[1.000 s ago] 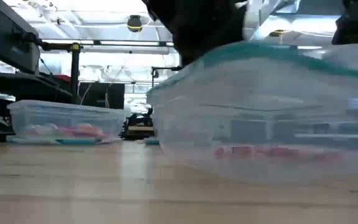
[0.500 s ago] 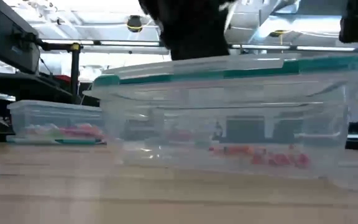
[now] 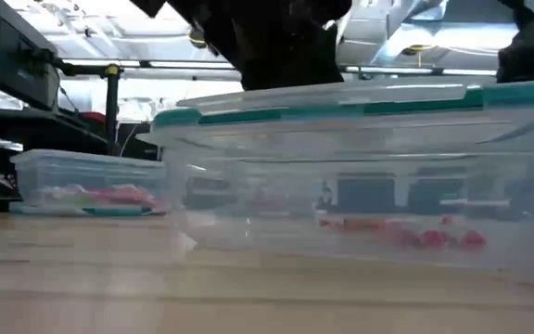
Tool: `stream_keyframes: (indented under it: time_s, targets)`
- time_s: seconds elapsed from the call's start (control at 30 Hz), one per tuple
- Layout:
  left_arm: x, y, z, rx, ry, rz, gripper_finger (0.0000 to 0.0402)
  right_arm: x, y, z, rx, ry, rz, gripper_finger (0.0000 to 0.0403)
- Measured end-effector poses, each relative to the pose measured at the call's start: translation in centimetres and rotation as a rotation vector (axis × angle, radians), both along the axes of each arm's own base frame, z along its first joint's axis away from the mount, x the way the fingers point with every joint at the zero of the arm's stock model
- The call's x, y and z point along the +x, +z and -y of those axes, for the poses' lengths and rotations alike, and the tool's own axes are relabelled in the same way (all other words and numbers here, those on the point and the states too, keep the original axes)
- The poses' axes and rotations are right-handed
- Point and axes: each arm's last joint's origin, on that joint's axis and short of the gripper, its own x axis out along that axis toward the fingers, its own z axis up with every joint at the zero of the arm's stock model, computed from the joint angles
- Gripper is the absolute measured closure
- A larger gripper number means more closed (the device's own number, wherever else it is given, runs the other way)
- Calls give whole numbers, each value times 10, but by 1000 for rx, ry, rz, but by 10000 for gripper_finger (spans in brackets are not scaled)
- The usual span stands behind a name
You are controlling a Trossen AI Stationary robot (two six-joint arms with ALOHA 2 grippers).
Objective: Sort candy
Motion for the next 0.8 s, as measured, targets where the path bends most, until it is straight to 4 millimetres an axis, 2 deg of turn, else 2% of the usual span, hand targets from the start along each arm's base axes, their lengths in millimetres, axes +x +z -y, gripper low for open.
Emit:
stream_keyframes:
  time_s: [0.27, 0.43, 0.57, 0.8]
  targets:
    - [1, -5, -5, -5, -9, 39, 401, 19, 4, 11, 30, -55, -10, 403]
    - [6, -17, -11, -18, -61, 16, 401, 29, 1, 19, 28, -103, -6, 403]
    - [10, -25, -9, -53, -100, 16, 402, 30, 1, 22, 12, -108, -10, 403]
    - [11, -20, -10, -17, -98, 58, 402, 25, 5, 25, -13, -96, -57, 403]
